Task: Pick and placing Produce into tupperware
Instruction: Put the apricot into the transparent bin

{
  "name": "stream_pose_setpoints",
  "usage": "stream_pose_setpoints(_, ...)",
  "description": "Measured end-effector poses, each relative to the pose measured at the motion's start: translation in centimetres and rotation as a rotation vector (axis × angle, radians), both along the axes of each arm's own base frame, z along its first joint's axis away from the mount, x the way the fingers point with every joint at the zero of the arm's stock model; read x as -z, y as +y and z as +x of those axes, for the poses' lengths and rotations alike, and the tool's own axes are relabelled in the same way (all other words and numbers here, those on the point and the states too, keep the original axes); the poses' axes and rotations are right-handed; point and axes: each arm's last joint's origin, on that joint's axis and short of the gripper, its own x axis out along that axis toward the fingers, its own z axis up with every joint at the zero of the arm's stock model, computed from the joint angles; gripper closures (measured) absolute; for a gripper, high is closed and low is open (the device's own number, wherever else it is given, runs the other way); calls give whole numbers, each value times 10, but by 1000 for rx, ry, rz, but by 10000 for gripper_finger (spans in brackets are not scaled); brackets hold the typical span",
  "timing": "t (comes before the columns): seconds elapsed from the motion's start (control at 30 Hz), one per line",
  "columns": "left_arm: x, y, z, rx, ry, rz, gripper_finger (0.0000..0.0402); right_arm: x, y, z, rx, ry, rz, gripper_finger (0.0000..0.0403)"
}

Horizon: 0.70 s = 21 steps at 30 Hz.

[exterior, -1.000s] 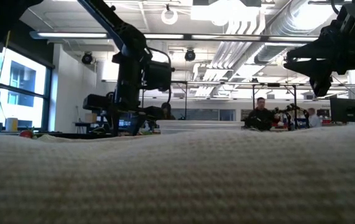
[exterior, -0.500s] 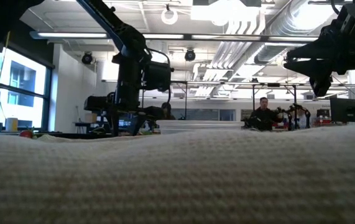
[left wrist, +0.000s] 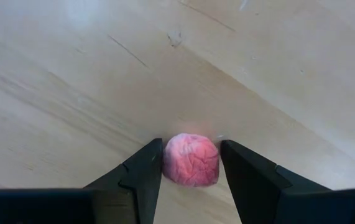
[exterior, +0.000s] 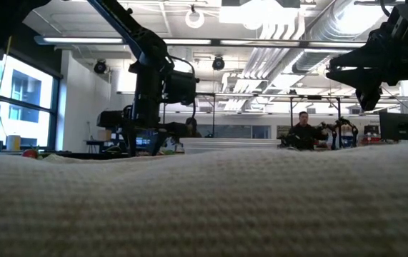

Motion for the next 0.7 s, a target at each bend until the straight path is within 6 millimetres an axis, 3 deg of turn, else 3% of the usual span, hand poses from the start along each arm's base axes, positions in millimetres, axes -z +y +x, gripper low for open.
stream_pose_setpoints(0.53,0,0,0,41,-12,-22,241,0,0,0,0,2,-9,286)
stream_pose_setpoints(0.7,0,0,1,56,-17,-24,265,0,0,0,0,2,-11,286)
